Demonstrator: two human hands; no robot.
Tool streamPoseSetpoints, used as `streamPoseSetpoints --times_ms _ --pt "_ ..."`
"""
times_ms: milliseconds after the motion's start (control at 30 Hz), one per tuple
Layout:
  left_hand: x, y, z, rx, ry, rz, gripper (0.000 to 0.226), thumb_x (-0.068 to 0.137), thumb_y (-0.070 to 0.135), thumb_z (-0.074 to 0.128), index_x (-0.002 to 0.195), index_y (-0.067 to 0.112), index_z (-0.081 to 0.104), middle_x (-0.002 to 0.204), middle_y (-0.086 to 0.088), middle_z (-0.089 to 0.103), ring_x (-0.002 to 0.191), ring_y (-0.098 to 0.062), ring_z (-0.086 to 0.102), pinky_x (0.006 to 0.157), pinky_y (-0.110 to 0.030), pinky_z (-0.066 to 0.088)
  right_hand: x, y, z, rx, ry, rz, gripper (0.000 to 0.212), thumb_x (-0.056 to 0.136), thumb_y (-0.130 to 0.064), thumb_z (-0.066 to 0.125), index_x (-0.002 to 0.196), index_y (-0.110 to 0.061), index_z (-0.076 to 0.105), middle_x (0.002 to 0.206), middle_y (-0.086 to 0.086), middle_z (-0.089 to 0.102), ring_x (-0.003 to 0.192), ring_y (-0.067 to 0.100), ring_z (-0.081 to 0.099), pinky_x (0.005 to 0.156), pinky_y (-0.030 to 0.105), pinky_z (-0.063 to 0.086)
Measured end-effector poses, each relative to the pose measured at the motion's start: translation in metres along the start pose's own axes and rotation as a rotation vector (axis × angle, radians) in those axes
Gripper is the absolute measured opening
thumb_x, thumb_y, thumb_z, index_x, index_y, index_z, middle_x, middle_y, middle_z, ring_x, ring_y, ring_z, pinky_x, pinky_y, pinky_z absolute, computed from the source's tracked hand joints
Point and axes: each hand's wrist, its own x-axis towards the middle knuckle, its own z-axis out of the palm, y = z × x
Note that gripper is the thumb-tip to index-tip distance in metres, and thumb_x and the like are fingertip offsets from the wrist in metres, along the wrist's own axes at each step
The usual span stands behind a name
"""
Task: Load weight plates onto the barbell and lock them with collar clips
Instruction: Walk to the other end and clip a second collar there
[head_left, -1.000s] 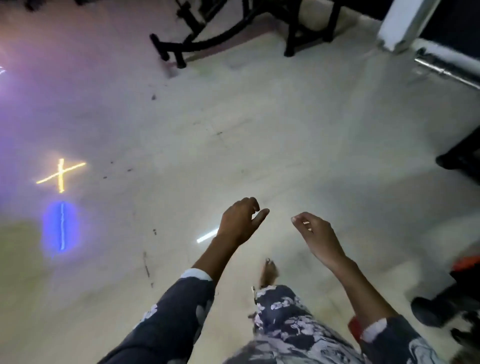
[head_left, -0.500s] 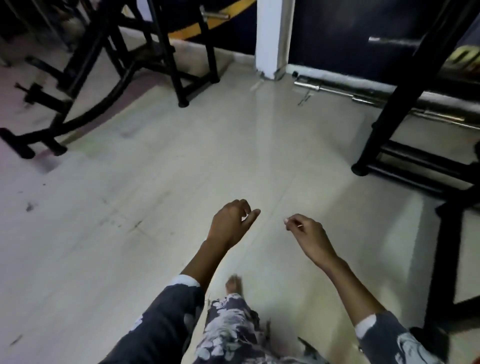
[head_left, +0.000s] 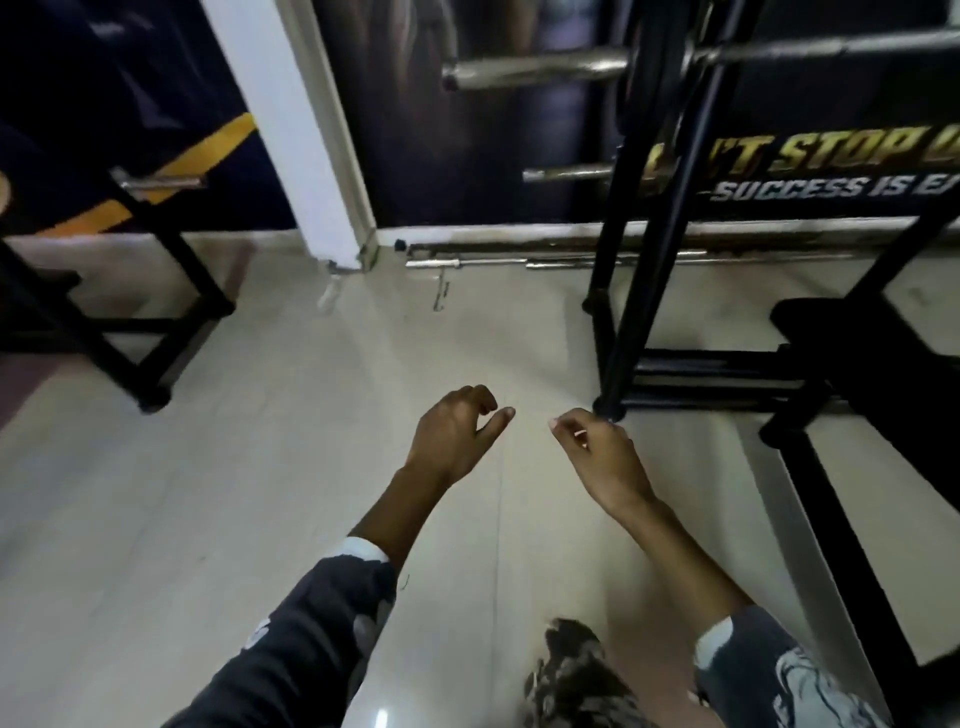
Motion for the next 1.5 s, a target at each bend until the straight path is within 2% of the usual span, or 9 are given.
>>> streamPoseSetpoints --times_ms 300,433,600,733,933,1033,1200,1367,1500 --pt "0.309 0.053 -0.008 -0.086 0.057 0.355 0.028 0.091 0.040 0.056 0.091 0.013 0.063 0.092 -0.004 0.067 0.086 -0.019 0.061 0.075 -0.034 0.051 0.251 0.000 -0.081 0.021 0.317 0.023 0.022 0.093 -0.033 0.052 0.096 -0.015 0.064 0.084 0.005 0.066 0.078 0.019 0.058 0.065 0.025 0.040" --pt "0.435 0.110 -0.039 -0.149 0.150 0.479 0.025 0.090 0.040 0.057 0.084 0.016 0.062 0.085 -0.002 0.066 0.079 -0.018 0.061 0.069 -0.033 0.049 0.353 -0.018 -0.139 0.077 0.422 -0.003 0.019 0.093 -0.032 0.050 0.083 -0.021 0.061 0.068 -0.003 0.061 0.072 0.017 0.059 0.062 0.023 0.043" --pt "0.569 0.172 -0.081 -0.210 0.350 0.638 0.023 0.088 0.039 0.058 0.088 0.016 0.062 0.089 -0.003 0.067 0.086 -0.021 0.061 0.073 -0.032 0.046 0.442 -0.039 -0.214 0.183 0.587 -0.072 0.025 0.095 -0.028 0.049 0.086 -0.011 0.065 0.084 0.017 0.067 0.081 0.030 0.063 0.077 0.040 0.049" --pt "0.652 0.199 -0.086 -0.221 0.292 0.724 0.027 0.089 0.035 0.060 0.098 0.010 0.062 0.102 -0.008 0.067 0.099 -0.026 0.060 0.085 -0.035 0.047 0.487 -0.040 -0.266 0.127 0.790 -0.078 0.026 0.094 -0.024 0.049 0.085 -0.007 0.066 0.087 0.022 0.068 0.085 0.036 0.063 0.079 0.045 0.048" --pt "0.715 0.195 -0.068 -0.213 -0.100 0.732 0.044 0.089 0.052 0.052 0.121 0.022 0.056 0.125 -0.005 0.060 0.117 -0.024 0.053 0.099 -0.039 0.042 0.539 -0.055 -0.307 0.341 0.878 -0.091 0.021 0.094 -0.025 0.049 0.104 -0.010 0.058 0.101 0.014 0.063 0.091 0.021 0.057 0.073 0.031 0.047" --pt "0.721 0.192 -0.060 -0.269 -0.097 0.773 0.051 0.087 0.055 0.049 0.124 0.021 0.056 0.127 -0.004 0.059 0.120 -0.023 0.051 0.100 -0.036 0.040 0.570 -0.061 -0.318 0.534 0.840 -0.086 0.032 0.096 -0.032 0.044 0.119 -0.010 0.051 0.114 0.010 0.058 0.102 0.022 0.058 0.083 0.034 0.048" --pt "0.724 0.191 -0.055 -0.278 -0.049 0.810 0.058 0.084 0.057 0.042 0.127 0.019 0.054 0.126 -0.002 0.058 0.118 -0.022 0.050 0.094 -0.034 0.039 0.601 -0.056 -0.329 0.997 0.687 -0.213 0.038 0.098 -0.041 0.031 0.105 -0.019 0.062 0.110 0.004 0.068 0.103 0.020 0.063 0.087 0.037 0.052" --pt "0.723 0.192 -0.053 -0.293 -0.037 0.813 0.065 0.081 0.059 0.037 0.128 0.018 0.053 0.128 -0.003 0.057 0.118 -0.021 0.049 0.089 -0.031 0.036 0.601 -0.045 -0.335 1.049 0.661 -0.292 0.033 0.086 -0.037 0.049 0.091 -0.016 0.073 0.096 0.004 0.075 0.094 0.017 0.070 0.077 0.030 0.058" --pt "0.724 0.193 -0.053 -0.297 -0.033 0.811 0.065 0.080 0.059 0.038 0.127 0.018 0.054 0.126 -0.004 0.058 0.116 -0.023 0.050 0.086 -0.029 0.035 0.593 -0.050 -0.338 1.045 0.693 -0.321 0.028 0.083 -0.032 0.056 0.098 -0.012 0.068 0.092 0.005 0.074 0.090 0.018 0.069 0.086 0.039 0.057"
